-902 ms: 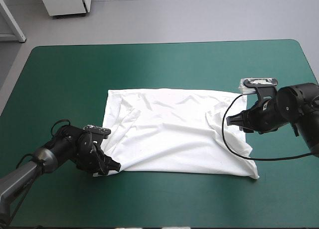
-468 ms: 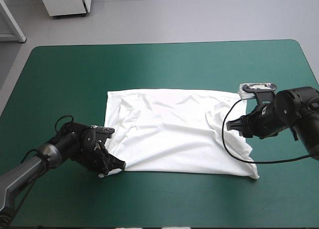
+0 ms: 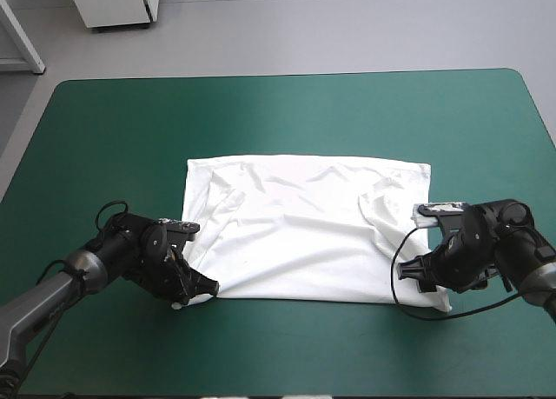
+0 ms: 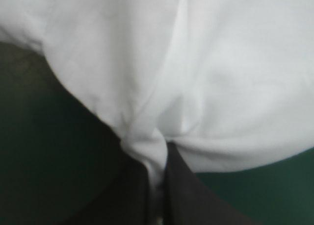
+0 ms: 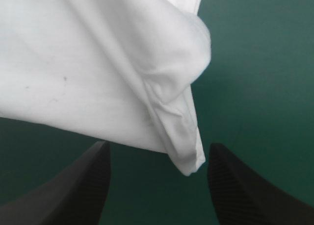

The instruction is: Fold the cloth

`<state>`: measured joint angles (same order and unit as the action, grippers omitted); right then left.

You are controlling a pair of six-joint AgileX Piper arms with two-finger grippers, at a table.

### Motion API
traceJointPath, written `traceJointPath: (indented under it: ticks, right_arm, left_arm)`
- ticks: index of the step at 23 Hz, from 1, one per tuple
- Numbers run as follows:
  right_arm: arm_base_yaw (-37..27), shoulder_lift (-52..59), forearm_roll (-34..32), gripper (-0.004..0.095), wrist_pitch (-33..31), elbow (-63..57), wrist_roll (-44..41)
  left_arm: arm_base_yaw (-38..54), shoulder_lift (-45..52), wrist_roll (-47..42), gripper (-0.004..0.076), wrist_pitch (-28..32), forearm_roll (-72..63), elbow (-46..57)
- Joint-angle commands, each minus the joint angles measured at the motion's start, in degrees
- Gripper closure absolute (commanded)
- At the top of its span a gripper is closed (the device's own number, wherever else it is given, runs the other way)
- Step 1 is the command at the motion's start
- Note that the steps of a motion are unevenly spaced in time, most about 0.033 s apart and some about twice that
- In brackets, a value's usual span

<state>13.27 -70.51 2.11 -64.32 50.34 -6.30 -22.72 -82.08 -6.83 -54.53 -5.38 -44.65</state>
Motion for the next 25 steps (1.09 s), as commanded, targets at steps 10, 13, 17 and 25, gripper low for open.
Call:
traceJointPath:
  ticks: [10, 13, 17, 25]
  right_arm:
    - [0.0, -0.1, -0.5, 0.0560, 12.2, -8.9, -2.7]
    - [0.0, -4.1, 0.7, 0.0557, 13.4, -10.4, -2.8]
    - [0.0, -9.6, 4.0, 0.0638, 15.2, -11.2, -2.7]
    - [0.0, -0.4, -0.5, 0.0918, 4.6, -0.4, -4.8]
  left_arm:
    - [0.0, -2.0, -0.8, 0.0733, 4.6, 4.3, 1.0]
    - [0.0, -2.0, -0.8, 0.0733, 4.5, 4.3, 1.0]
    - [0.0, -2.0, -0.8, 0.0733, 4.3, 4.4, 0.9]
    - [0.0, 4.0, 2.4, 0.0733, -7.2, 4.8, -12.2]
